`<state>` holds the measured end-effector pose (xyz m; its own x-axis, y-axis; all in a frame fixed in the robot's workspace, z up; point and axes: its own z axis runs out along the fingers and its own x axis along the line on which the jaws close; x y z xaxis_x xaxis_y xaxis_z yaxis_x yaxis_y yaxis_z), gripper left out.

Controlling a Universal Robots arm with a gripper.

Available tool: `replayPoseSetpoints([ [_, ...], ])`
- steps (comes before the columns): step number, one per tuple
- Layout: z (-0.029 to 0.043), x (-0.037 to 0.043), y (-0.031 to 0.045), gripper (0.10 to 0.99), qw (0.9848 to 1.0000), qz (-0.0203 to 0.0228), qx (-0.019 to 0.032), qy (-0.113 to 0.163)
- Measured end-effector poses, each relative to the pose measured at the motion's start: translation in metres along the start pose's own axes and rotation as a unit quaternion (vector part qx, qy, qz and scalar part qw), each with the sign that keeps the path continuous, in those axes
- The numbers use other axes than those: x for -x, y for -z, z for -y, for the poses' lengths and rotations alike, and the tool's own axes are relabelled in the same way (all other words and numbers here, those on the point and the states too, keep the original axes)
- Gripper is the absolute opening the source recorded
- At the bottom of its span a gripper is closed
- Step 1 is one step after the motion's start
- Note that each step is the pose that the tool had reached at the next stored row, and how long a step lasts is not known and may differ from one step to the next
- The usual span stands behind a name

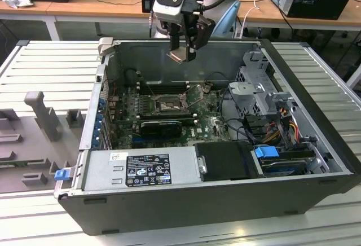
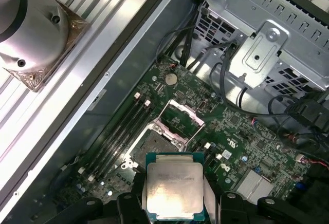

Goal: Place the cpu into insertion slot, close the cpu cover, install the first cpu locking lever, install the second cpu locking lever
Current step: 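Place the cpu into insertion slot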

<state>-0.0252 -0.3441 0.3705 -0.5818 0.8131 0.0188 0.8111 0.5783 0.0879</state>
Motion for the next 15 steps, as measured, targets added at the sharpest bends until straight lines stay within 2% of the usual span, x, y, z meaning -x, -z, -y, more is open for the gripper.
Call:
replayPoseSetpoints([
  [15,0.0000,0.0000,0.0000,0.529,0.9995,0.0029,0.0006,-0.033],
])
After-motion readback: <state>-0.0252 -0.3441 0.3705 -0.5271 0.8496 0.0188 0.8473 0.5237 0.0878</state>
